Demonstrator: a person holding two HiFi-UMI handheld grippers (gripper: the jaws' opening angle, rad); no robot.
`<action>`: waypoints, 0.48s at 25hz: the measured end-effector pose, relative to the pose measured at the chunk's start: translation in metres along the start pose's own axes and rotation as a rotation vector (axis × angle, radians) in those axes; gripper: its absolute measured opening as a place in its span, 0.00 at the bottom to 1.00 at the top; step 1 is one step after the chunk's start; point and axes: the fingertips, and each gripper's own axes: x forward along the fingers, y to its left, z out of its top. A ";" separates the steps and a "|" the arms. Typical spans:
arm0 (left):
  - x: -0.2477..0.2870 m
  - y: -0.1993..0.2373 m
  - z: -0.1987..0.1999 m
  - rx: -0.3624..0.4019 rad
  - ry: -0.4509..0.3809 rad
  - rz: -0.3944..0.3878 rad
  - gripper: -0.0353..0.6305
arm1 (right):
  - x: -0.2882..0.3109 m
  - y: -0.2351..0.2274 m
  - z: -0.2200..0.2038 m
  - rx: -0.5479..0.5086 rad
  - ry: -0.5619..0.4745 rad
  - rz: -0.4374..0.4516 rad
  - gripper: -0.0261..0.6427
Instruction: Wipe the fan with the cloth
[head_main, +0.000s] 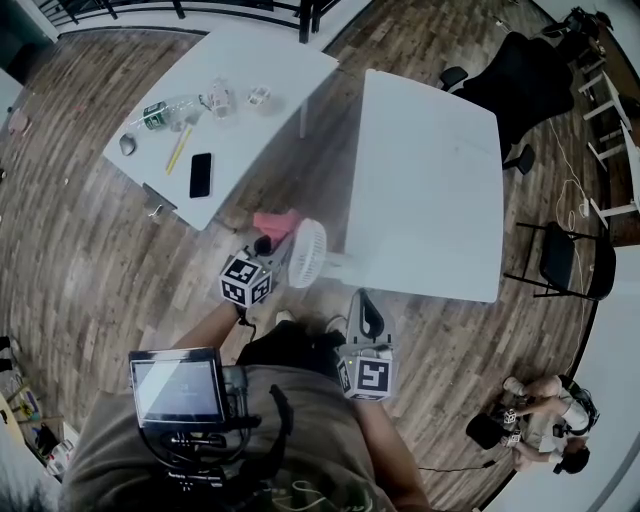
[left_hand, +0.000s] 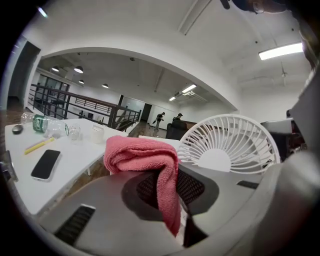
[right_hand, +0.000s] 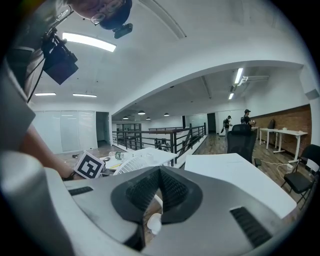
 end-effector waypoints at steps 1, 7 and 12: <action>-0.002 0.000 -0.002 -0.001 0.002 0.002 0.16 | 0.000 0.001 0.000 0.000 0.001 0.002 0.05; -0.014 -0.007 -0.012 -0.009 0.005 0.004 0.16 | -0.003 0.002 -0.002 -0.007 0.013 0.014 0.05; -0.024 -0.014 -0.017 -0.019 0.004 0.016 0.16 | 0.000 0.008 0.001 -0.005 0.003 0.042 0.05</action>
